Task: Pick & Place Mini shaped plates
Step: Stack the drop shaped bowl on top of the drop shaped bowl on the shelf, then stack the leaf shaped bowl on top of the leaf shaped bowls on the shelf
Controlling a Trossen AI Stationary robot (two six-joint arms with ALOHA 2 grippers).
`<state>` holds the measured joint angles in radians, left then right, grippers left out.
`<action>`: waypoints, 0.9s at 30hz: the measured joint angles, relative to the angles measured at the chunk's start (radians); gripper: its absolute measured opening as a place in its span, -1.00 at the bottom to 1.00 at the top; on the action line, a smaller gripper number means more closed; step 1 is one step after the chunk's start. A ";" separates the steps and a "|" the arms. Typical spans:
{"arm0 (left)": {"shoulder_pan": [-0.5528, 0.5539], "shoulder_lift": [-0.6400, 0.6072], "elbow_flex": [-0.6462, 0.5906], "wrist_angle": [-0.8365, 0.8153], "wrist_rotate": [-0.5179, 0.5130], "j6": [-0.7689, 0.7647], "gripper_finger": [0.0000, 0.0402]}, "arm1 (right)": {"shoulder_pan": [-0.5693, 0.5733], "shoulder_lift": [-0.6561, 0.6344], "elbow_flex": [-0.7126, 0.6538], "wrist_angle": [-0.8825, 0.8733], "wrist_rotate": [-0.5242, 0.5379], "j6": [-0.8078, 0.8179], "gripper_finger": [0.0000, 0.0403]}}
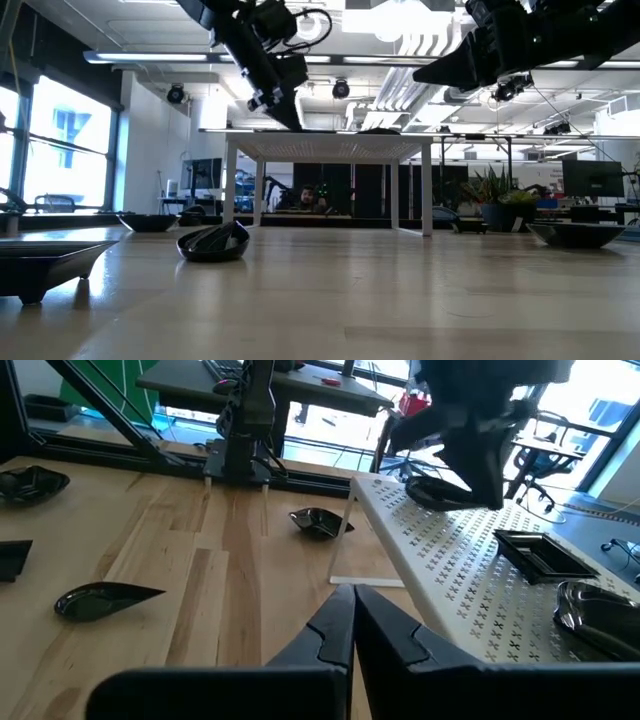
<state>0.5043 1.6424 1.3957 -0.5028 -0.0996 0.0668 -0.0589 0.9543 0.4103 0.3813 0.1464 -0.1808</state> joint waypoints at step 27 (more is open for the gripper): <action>-0.004 -0.264 -0.191 -0.013 0.010 -0.011 -1.00 | 0.000 0.000 0.000 -0.005 0.000 0.000 -0.99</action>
<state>0.5004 1.3788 1.2048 -0.5161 -0.0895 0.0555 -0.0589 0.9543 0.4103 0.3763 0.1467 -0.1806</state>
